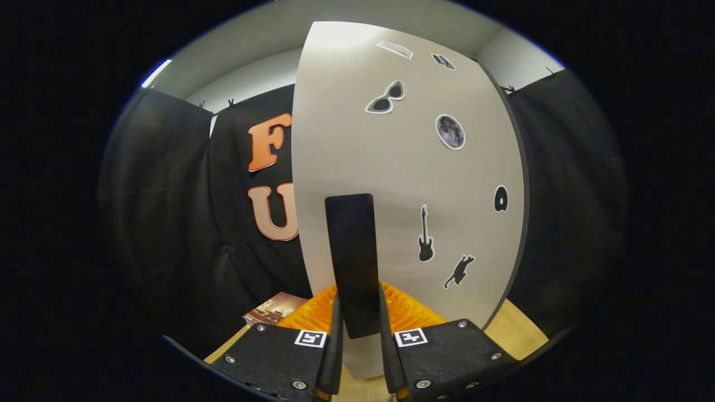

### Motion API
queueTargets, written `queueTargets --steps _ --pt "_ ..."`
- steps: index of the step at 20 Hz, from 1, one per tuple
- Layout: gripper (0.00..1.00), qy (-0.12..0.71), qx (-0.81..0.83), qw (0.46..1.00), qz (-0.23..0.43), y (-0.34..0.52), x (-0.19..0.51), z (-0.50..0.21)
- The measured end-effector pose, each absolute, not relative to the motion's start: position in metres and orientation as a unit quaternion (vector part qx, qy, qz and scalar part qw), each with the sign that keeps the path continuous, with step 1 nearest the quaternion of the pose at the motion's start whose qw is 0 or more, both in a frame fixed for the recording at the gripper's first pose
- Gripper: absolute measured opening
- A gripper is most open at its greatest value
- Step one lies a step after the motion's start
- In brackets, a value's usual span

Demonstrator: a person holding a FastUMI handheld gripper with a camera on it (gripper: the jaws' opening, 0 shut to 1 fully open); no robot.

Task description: Open the shoe cabinet door, grab the shoes and put them into the shoe cabinet, then close the shoe cabinet door.

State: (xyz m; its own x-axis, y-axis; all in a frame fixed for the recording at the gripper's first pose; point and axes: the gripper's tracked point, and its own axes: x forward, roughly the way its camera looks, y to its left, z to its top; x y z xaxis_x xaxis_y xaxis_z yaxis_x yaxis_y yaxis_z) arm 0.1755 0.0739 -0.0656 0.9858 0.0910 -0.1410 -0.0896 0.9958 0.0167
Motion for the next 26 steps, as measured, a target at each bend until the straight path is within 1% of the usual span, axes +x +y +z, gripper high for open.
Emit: queueTargets --steps 1,6,17,26 --pt "0.28 0.071 0.008 0.996 0.045 0.072 0.173 -0.066" --pt "0.28 0.074 0.017 0.996 0.039 0.059 0.158 -0.063" --pt "0.27 0.067 0.021 0.997 -0.017 0.018 0.13 -0.058" --pt "0.27 0.061 0.031 0.996 -0.06 -0.017 0.12 -0.056"
